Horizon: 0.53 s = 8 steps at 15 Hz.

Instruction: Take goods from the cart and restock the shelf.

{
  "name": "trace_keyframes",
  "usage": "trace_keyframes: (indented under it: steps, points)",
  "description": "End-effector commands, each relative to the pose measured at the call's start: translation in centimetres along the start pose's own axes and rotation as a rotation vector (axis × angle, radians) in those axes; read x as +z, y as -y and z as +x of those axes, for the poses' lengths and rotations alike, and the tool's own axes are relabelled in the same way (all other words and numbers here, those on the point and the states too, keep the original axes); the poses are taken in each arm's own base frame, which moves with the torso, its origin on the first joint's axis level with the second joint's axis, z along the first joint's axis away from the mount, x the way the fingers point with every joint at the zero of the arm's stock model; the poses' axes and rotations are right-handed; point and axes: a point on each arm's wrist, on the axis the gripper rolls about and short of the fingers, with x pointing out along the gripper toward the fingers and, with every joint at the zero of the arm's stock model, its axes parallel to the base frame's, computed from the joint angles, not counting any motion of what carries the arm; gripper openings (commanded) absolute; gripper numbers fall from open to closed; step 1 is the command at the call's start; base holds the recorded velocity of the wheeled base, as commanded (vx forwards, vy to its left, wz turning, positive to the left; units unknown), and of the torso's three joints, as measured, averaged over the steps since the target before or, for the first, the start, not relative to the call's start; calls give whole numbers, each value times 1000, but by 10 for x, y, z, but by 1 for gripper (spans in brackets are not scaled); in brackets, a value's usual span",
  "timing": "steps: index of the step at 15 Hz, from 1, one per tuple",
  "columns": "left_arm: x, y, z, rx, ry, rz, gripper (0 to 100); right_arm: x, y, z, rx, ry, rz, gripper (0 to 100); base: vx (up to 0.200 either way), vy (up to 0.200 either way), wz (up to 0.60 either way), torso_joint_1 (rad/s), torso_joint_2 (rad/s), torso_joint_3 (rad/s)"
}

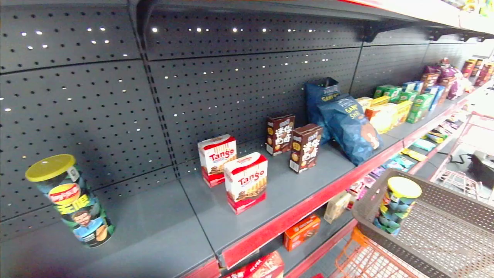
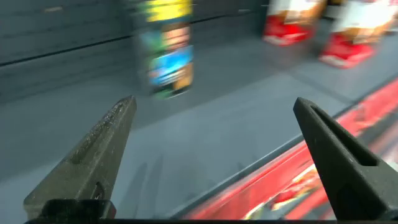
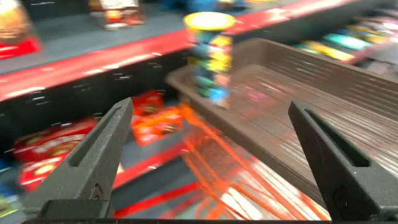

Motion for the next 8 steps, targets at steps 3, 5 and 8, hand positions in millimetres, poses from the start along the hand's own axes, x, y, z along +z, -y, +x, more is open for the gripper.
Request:
trace_keyframes:
  steps: [3, 5, 8]
  points:
    - [0, 0, 0, 0, 1, 0, 100, 0, 0, 0, 0, -1, 0, 100, 0, 0, -400, 2, 2, 5]
    - [0, 0, 0, 0, 1, 0, 100, 0, 0, 0, -7, 0, 5, 100, 0, 0, 0, 0, 0, 0]
    - [0, 0, 0, 2, 1, -2, 100, 9, 0, -1, 16, 11, -3, 100, 0, 0, 0, 0, 0, 0]
